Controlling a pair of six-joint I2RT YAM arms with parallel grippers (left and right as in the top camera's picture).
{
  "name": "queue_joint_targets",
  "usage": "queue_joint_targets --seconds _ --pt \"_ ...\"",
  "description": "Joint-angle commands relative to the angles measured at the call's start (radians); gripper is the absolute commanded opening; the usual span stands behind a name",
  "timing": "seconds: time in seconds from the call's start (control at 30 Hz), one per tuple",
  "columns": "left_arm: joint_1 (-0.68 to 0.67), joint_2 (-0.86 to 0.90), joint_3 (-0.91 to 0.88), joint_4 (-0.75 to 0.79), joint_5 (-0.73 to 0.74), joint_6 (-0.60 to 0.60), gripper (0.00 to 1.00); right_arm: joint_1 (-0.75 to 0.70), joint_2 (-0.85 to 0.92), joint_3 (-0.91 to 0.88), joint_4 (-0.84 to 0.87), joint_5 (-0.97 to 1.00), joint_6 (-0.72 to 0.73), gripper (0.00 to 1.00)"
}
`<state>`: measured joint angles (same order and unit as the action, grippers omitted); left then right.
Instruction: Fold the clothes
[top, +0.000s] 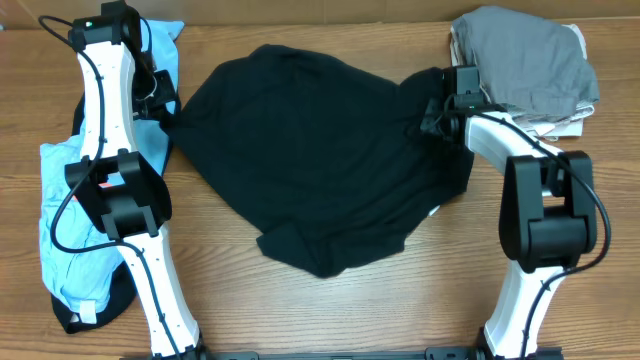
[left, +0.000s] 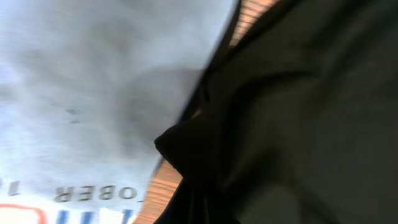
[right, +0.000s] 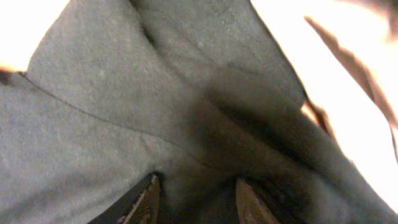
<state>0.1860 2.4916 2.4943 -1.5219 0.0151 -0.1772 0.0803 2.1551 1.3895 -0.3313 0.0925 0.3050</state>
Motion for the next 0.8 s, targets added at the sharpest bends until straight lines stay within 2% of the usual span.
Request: queue_joint_targets --seconds 0.0,0.23,0.43,0.47,0.57,0.67,0.77 --pt "-0.001 -0.006 0.001 -0.011 0.129 0.003 0.04 -0.003 0.196 -0.026 0.005 -0.034 -0.044 0.44" --pt "-0.047 -0.006 -0.020 -0.058 0.138 -0.010 0.04 -0.004 0.211 0.172 -0.018 -0.034 -0.068 0.44" --pt "-0.085 -0.006 -0.020 -0.051 0.131 -0.010 0.04 -0.004 0.211 0.381 -0.224 -0.034 -0.093 0.44" --pt "-0.087 -0.006 -0.020 -0.047 0.131 -0.010 0.04 -0.004 0.211 0.426 -0.280 -0.041 -0.093 0.46" --pt "-0.086 -0.006 -0.019 -0.039 0.132 -0.011 0.04 -0.004 0.200 0.563 -0.462 -0.070 -0.093 0.66" --pt "-0.082 -0.006 -0.019 -0.041 0.131 -0.010 0.05 -0.002 0.172 0.726 -0.674 -0.117 -0.092 0.73" --pt "-0.080 -0.007 -0.018 -0.044 0.132 0.010 0.04 0.004 0.127 0.879 -0.887 -0.190 -0.092 0.76"
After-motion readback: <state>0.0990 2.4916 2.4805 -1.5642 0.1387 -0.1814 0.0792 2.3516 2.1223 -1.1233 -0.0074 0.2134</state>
